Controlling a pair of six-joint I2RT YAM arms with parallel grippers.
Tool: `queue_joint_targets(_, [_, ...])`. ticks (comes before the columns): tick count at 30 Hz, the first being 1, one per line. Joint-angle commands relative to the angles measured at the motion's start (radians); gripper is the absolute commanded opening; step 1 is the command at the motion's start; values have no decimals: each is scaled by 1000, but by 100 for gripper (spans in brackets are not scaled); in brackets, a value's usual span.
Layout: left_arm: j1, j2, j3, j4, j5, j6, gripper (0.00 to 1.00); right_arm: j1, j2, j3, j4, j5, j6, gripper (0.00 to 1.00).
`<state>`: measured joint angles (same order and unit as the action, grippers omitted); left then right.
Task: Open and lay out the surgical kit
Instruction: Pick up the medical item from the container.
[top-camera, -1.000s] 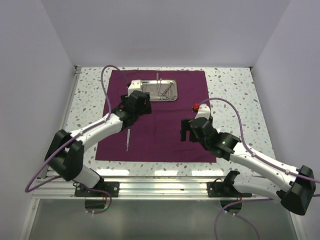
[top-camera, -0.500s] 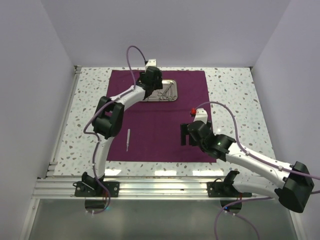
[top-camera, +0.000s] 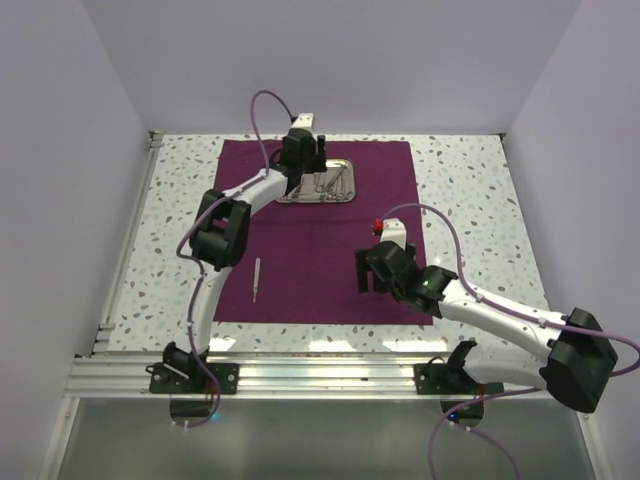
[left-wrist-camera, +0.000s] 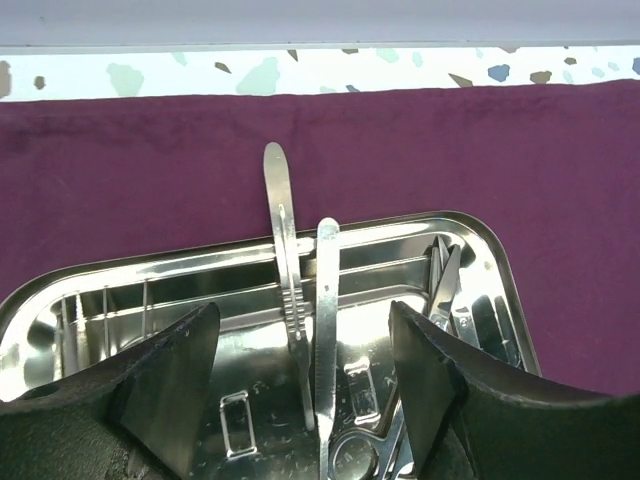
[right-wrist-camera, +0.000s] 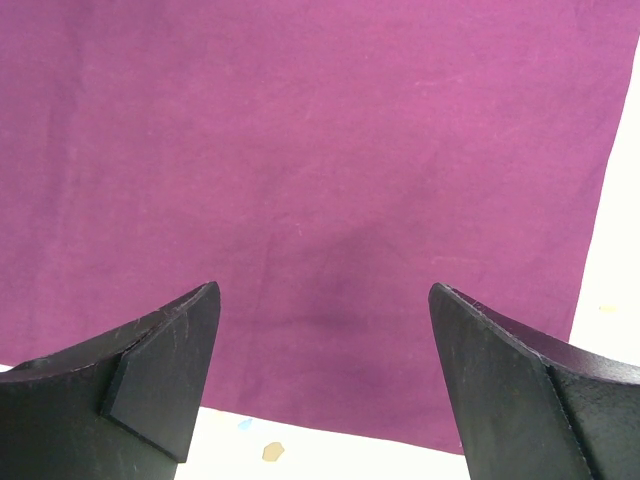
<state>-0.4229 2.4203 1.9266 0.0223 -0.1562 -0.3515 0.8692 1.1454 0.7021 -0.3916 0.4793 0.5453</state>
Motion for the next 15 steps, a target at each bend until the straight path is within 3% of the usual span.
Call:
queue_joint_targets(1, [1, 40, 74, 42, 32, 9, 73, 1, 10, 19, 31, 19, -8, 89])
queue_joint_targets(15, [29, 149, 163, 33, 130, -83, 72, 1, 22, 19, 33, 27, -10, 88])
